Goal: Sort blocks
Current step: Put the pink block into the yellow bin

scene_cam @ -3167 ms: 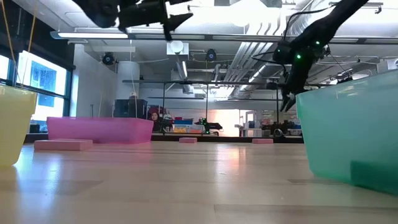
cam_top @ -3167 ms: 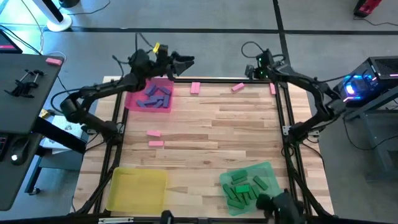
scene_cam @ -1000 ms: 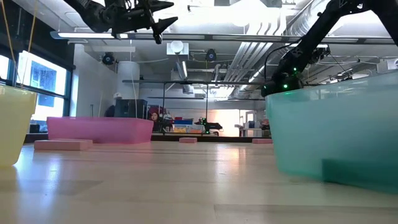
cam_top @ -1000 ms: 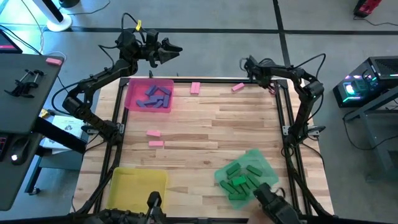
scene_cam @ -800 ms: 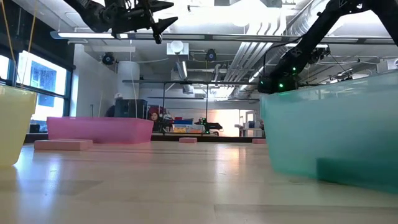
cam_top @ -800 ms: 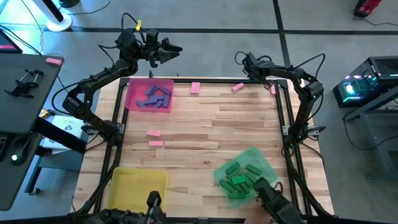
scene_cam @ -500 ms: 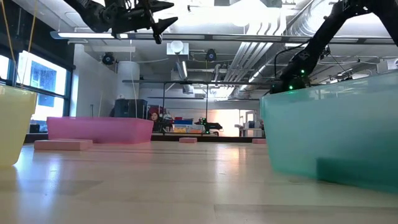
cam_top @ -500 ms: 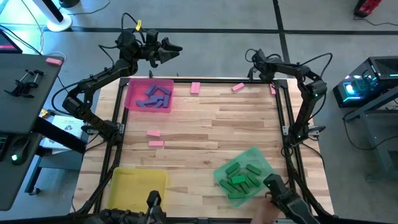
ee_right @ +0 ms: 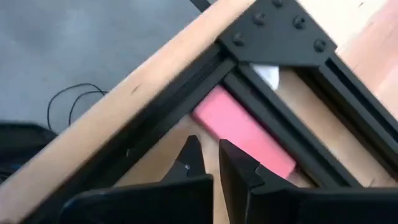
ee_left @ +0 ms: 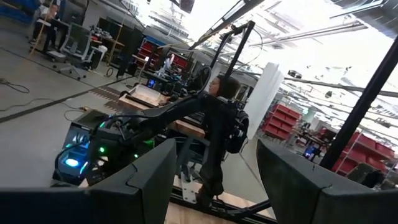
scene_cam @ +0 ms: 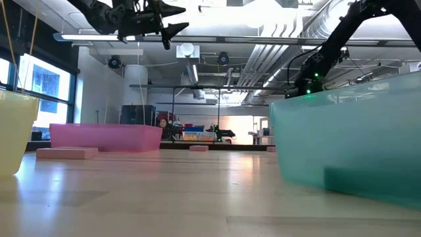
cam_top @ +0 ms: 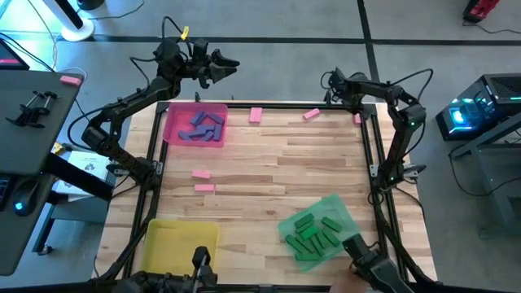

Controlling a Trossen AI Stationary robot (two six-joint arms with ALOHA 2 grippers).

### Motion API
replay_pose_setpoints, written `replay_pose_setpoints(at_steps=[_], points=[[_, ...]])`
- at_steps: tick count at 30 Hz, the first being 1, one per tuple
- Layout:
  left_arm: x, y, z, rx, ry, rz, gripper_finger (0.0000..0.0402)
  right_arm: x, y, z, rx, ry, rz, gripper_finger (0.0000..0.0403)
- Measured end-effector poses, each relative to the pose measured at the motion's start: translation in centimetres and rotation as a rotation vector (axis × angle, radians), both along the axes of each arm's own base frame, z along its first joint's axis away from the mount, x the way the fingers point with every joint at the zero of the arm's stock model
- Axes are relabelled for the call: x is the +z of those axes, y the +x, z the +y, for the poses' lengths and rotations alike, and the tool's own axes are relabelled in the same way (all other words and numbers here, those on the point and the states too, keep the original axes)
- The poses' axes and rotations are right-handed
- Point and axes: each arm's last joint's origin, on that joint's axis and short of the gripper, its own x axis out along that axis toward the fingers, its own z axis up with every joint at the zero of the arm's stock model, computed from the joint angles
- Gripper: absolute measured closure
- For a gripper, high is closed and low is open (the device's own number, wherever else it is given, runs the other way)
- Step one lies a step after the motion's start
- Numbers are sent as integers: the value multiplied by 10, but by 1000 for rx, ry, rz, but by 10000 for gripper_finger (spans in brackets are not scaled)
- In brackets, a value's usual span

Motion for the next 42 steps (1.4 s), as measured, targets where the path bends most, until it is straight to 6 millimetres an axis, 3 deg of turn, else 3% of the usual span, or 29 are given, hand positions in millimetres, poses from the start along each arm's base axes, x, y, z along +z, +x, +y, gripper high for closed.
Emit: replay_pose_setpoints(at_steps=[6,19,31,37,42], points=[[0,0,0,2,5,2,193,0,5,3,9,-23,44,403],[-10,1,2,-2,-35,70,193,-8,0,-10,-164,-145,47,403],[-12,1,1,-30,-21,88,193,2,-3,-11,-132,11,-76,403],[-12,1,1,-28,-8,86,193,25,3,-4,-135,66,39,403],[-12,1,1,-25,20,85,193,18,7,0,-79,133,68,403]])
